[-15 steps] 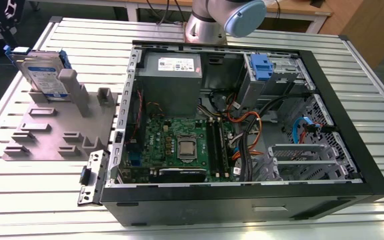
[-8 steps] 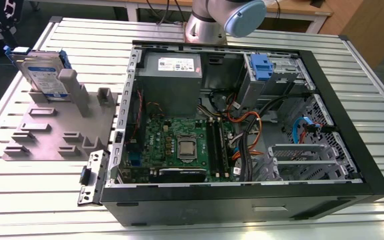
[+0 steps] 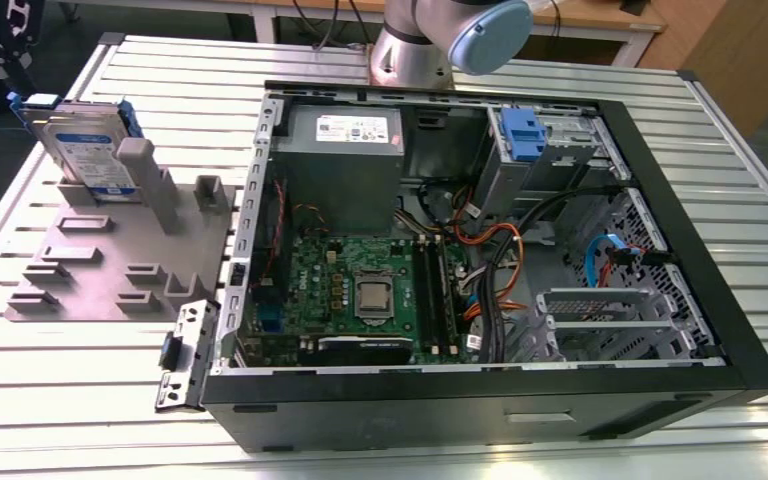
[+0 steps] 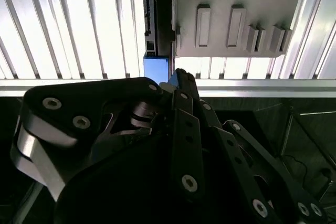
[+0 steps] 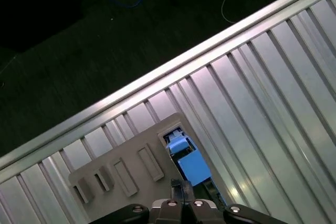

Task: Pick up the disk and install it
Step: 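Pick up the disk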

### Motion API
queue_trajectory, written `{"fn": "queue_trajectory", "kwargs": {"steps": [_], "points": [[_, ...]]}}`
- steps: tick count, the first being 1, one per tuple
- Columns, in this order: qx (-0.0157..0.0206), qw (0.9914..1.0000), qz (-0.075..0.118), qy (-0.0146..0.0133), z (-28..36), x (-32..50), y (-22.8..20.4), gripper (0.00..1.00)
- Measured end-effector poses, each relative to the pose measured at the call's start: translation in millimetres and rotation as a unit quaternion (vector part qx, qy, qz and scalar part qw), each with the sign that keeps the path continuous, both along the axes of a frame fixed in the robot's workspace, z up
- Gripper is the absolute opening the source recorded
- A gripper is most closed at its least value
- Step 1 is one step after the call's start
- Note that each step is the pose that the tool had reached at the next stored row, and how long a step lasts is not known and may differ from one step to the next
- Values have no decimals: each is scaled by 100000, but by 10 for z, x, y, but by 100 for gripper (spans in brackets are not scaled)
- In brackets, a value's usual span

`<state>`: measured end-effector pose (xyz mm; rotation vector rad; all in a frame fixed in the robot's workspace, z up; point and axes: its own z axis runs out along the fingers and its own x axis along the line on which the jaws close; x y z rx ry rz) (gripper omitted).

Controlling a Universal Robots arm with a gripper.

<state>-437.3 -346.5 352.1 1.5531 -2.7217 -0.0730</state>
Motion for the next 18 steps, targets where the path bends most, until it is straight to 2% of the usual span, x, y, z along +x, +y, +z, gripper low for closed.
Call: {"fn": "queue_trajectory", "kwargs": {"steps": [8,11,14,18], "points": [[2,100000,297,-2,0,0,0,11],[4,99980,1978,-10,-2,0,0,11],[2,99900,4480,-5,-3,0,0,11],[3,99697,7783,-4,-6,0,0,11]]}}
